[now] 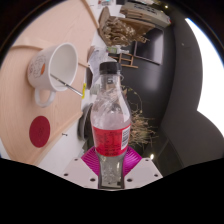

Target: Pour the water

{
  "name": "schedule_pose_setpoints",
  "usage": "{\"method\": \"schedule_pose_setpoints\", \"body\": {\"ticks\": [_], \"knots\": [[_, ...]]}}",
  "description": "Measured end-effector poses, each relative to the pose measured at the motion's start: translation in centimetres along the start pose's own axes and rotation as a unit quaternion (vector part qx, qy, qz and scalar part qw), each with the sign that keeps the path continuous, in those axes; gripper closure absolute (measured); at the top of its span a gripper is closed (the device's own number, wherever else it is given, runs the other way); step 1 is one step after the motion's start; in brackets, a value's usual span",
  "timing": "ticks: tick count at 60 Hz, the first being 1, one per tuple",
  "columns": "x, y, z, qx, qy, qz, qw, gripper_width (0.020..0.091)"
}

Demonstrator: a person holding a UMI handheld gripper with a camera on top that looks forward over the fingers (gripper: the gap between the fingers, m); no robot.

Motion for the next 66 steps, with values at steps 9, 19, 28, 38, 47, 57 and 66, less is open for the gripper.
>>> {"method": "schedule_pose_setpoints", "body": {"ticks": [9, 19, 28, 38, 47, 57, 66], "knots": [[1.0, -1.4, -1.5, -0.066, -0.007, 0.250, 0.966, 0.0857], [0.6, -2.1, -2.5, -0.130, -0.056, 0.481, 0.865, 0.0859], [-0.2, 0.4, -1.6, -0.190, -0.092, 0.626, 0.750, 0.0859], [-1.1, 4.7, 0.0, -0.232, -0.115, 0.695, 0.671, 0.0858], [-1.9, 7.5, 1.2, -0.238, -0.126, 0.704, 0.657, 0.0856], [-1.8, 10.1, 1.9, -0.249, -0.120, 0.717, 0.641, 0.0827], [-1.5, 10.2, 1.3, -0.236, -0.139, 0.713, 0.646, 0.0684]]}}
Point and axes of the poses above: the point between the fingertips, and its own axes, seen from behind it with the camera up: y to the left, x down, z forward, the way the camera looks, the point moved 8 cm from there along -z, backward, against the way the camera looks, and after that the axes turned 9 degrees about -x, right-handed, at the moved point
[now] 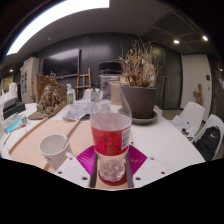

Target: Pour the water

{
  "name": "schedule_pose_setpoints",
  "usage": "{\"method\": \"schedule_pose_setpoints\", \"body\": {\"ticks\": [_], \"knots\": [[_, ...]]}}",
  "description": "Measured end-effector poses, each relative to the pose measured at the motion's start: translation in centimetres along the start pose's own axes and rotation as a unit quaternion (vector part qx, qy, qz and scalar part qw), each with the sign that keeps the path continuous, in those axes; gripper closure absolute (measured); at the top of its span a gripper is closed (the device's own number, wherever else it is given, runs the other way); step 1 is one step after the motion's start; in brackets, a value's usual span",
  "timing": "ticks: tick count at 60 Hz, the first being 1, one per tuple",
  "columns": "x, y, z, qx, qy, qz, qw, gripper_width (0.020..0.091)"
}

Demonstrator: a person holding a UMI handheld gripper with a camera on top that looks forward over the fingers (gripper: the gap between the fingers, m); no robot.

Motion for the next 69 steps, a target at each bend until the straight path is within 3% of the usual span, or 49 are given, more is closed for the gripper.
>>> {"method": "schedule_pose_setpoints", "body": {"ticks": [4, 9, 10, 12, 35, 49, 69], "knots": [[0.1, 0.0, -0.3, 0.004, 0.009, 0.002, 1.000, 0.0602], [0.0, 0.2, -1.3, 0.008, 0.028, 0.014, 0.999, 0.0254], [-0.2, 0.2, -1.7, 0.011, 0.031, 0.017, 0.999, 0.0238], [-0.4, 0.4, -2.5, 0.019, 0.036, 0.021, 0.999, 0.0274], [-5.1, 10.9, -18.8, 0.099, 0.113, 0.039, 0.988, 0.0255], [-6.0, 17.4, -25.6, 0.121, 0.121, 0.051, 0.984, 0.0252], [-5.7, 19.5, -28.4, 0.149, 0.135, 0.039, 0.979, 0.0248]]}}
Point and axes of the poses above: the point between the fingertips, and its own axes, seen from behind it with the camera up: y to the left, x down, z forward, the way the camera looks, the point moved 8 cm from there along -z, backward, against the way the camera looks, and after that the axes turned 9 degrees about -x, right-handed, at the moved point
